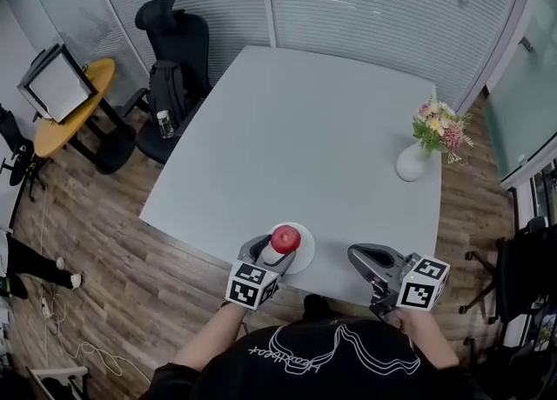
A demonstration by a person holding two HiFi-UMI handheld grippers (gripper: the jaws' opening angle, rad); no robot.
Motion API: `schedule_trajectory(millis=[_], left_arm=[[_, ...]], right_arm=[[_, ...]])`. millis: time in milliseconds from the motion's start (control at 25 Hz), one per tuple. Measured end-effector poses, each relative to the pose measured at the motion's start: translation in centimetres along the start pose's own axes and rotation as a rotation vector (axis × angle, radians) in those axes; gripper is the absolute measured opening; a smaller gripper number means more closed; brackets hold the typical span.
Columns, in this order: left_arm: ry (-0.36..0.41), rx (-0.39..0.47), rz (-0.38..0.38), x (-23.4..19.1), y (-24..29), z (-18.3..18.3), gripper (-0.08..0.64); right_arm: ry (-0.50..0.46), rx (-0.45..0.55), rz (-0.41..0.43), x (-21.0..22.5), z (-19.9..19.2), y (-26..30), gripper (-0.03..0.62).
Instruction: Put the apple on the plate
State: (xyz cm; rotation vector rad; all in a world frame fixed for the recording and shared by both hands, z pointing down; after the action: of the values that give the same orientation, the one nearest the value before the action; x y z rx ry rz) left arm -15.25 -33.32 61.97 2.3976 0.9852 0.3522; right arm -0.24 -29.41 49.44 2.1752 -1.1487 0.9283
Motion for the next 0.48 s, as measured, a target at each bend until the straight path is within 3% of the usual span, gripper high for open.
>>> schedule_trajectory(millis=[480], left_arm=[[-0.024,-0.062,-0.043,-0.1,3.0,-4.2,0.298]], right_arm=[[0.011,-0.023,-0.028,1.1,0.3,0.5,0.009]])
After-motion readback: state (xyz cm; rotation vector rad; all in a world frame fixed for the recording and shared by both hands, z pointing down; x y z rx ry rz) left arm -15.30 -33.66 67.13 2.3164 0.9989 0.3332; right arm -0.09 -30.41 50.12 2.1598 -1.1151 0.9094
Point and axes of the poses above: the fingertips, and each gripper's own axes: y forward along the fingers, x to its right, z out of its top, the point moved 1 cm from there along -y, backward along the fingers, and after that the axes turned 12 degrees about y, right-handed, at the moved point
